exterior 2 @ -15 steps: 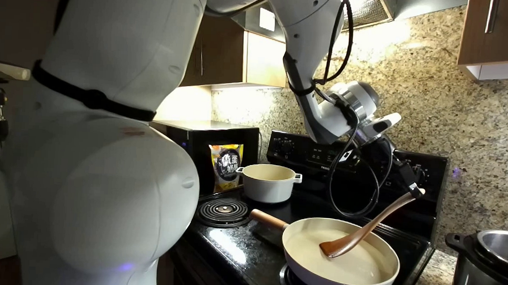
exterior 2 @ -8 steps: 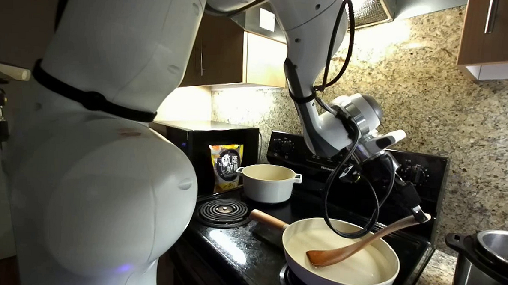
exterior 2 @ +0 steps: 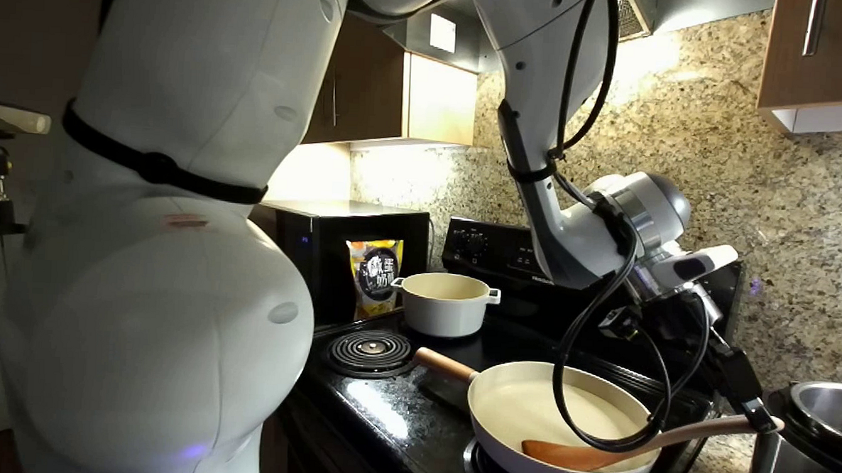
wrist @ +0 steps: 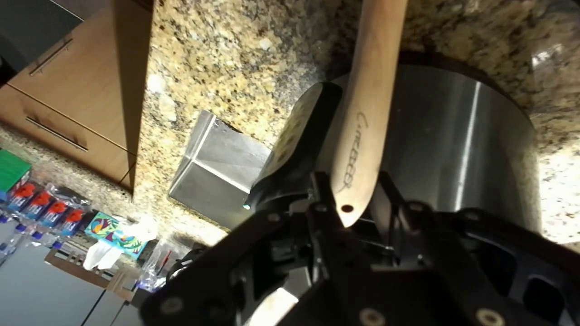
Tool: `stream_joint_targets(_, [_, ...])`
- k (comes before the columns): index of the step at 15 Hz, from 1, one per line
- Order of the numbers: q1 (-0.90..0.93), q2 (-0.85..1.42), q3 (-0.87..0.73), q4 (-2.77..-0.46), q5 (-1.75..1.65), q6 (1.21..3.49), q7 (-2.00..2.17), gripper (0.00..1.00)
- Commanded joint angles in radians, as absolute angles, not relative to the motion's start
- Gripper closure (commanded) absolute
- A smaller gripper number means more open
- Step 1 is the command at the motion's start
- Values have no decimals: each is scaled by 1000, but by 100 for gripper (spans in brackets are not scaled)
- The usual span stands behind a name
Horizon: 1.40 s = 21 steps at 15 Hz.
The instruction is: Stir the pan using the wooden spatula
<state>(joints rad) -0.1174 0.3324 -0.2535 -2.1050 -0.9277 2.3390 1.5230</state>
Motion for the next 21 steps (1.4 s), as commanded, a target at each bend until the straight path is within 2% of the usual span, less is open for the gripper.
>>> stream_joint_targets(1, [-152,304,-265,-2134,-911,2364,1530,93])
stream_joint_targets(10, [-162,323,-271,-2010,-852,2323,1494,93])
stream_joint_targets(21, [-87,315,-225,-1885,-873,2253,1509,93])
